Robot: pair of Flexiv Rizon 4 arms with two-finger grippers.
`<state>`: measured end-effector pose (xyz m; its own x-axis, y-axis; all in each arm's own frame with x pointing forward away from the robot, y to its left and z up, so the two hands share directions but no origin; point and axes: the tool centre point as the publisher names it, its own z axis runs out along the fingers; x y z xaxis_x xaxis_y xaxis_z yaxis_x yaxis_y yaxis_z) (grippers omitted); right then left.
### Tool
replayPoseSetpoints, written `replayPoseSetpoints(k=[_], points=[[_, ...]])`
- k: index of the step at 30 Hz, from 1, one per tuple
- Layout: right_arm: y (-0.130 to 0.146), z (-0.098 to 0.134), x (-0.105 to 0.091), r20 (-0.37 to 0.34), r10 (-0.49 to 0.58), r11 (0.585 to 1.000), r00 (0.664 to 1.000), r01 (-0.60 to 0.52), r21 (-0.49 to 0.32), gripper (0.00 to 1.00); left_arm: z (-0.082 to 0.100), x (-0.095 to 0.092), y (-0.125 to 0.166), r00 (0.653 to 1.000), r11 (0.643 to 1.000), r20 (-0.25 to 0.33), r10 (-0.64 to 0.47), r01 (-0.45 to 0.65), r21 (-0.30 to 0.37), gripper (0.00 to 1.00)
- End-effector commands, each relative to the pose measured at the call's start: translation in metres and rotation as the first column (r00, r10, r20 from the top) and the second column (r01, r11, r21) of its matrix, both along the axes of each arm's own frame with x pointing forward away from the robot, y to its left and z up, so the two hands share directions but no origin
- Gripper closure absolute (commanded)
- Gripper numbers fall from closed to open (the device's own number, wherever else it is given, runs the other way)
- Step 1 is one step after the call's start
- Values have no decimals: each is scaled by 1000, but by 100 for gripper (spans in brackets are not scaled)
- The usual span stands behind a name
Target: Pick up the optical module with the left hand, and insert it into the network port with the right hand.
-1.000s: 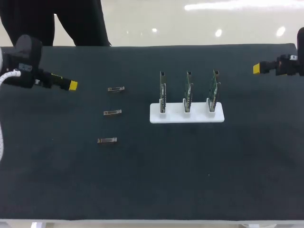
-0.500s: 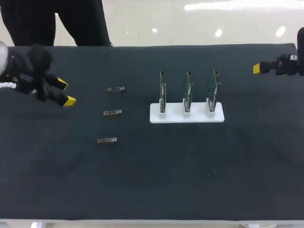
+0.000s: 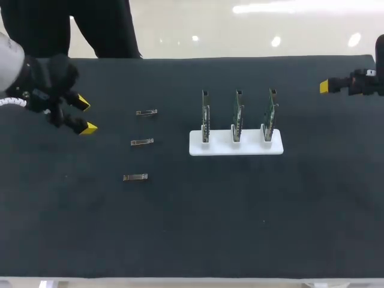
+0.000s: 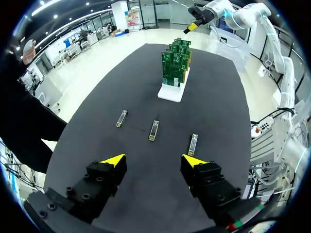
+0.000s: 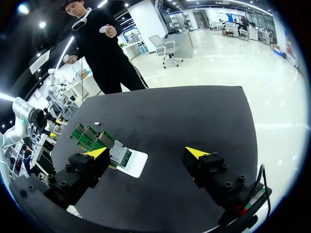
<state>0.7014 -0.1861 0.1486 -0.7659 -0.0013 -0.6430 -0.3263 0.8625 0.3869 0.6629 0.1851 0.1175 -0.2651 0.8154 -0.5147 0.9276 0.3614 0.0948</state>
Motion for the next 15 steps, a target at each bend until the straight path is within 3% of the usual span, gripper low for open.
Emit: replayPoseSetpoints(k=[1,6,10,14,15], points=[[1,1,-1,0,-5,1000,1000,5,-4,0,-4,1,-6,998,997,26,-61,59,47,0],[1,1,-1,0,-5,1000,1000,5,-4,0,-7,-4,-17,987,978,32,-158,151,146,0],[1,1,-1,0,-5,1000,1000,5,-4,0,-12,-7,-25,976,946,-42,-214,218,241,0],[1,1,-1,0,-5,1000,1000,5,-4,0,-20,-10,-32,955,886,-124,-271,297,357,0],[1,1,-1,0,-5,1000,1000,5,-4,0,-22,-10,-34,959,890,-121,-257,284,356,0]])
